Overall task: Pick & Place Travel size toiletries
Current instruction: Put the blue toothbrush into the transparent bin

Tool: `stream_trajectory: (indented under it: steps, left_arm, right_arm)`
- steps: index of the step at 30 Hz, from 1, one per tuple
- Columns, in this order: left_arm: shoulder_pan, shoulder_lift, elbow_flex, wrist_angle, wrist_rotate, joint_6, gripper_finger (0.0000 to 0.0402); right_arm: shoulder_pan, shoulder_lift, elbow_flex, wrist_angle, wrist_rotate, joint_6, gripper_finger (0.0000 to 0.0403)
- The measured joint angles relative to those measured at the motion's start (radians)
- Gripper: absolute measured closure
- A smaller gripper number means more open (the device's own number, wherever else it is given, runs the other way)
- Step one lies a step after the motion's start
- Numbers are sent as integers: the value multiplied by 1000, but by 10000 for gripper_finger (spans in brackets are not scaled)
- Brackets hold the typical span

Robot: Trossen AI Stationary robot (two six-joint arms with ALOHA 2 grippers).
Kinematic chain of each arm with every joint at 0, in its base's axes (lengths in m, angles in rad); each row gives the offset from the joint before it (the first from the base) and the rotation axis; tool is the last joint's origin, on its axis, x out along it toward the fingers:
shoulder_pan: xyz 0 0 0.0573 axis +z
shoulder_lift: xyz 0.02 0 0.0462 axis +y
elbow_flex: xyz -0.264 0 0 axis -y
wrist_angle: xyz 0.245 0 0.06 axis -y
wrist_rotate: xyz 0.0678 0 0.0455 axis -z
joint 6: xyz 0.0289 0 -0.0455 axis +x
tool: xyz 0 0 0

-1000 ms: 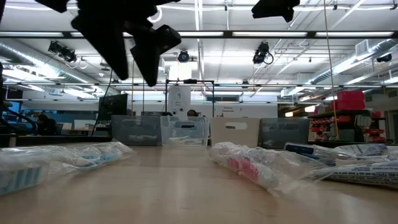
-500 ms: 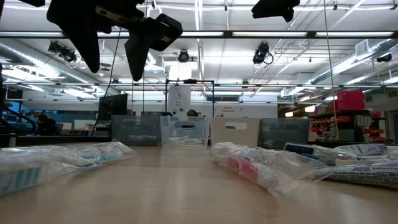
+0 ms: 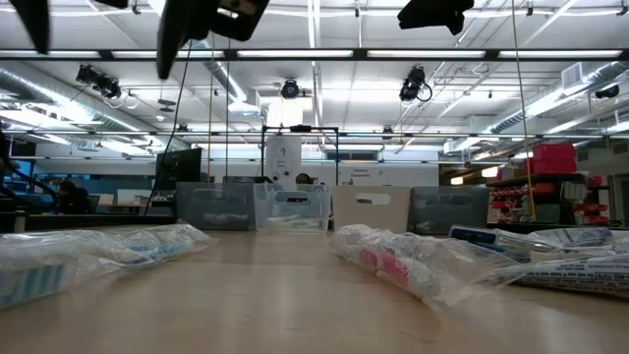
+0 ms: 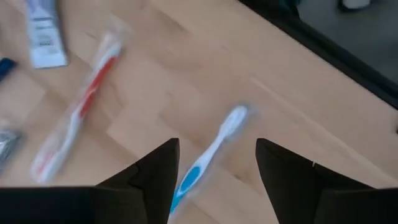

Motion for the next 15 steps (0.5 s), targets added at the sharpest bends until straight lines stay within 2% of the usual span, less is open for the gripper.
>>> stream_trajectory:
  steps: [8, 15]
  left_arm:
    - [-41, 102, 26, 60, 29, -2, 182]
    - [-56, 184, 65, 48, 18, 33, 182]
  right_arm:
    - [0, 0, 0, -14, 0, 0, 299]
    - [0, 0, 0, -24, 0, 2, 298]
